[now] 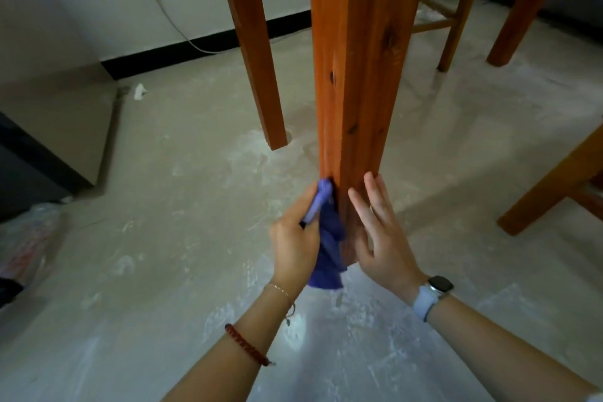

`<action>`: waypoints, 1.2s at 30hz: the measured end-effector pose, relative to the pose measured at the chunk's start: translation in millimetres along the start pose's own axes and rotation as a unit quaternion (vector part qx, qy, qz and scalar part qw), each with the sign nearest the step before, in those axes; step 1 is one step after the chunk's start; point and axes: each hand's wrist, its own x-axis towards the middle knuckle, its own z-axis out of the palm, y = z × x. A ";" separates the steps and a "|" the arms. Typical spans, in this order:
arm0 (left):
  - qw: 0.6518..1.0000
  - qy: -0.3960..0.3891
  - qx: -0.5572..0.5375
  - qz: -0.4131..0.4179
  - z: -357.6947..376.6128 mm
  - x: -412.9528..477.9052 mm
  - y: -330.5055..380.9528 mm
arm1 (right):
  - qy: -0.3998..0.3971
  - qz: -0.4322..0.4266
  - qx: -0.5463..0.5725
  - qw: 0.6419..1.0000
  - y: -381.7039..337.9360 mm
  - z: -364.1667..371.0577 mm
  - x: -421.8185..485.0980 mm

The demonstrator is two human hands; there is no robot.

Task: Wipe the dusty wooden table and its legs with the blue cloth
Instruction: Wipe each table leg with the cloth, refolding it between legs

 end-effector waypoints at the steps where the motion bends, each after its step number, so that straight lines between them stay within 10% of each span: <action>1: 0.999 0.039 -0.018 0.027 0.0 12.8 17.2 | 0.003 0.000 0.006 1.000 0.5 -0.9 0.2; 6: 0.987 0.094 -0.060 0.112 -4.2 56.9 62.4 | -0.013 0.017 0.003 1.000 2.4 -2.2 -1.7; 14: 0.988 -0.063 0.050 -0.133 1.4 13.0 -21.4 | -0.008 0.033 -0.002 0.999 -4.1 6.1 -1.5; 26: 0.980 0.078 -0.063 0.171 -25.0 82.1 125.3 | 0.054 0.001 -0.100 0.994 -15.9 -28.2 20.4; 36: 0.999 -0.011 0.026 0.036 -2.5 25.6 10.2 | 0.011 -0.020 -0.100 0.995 5.2 -22.7 12.3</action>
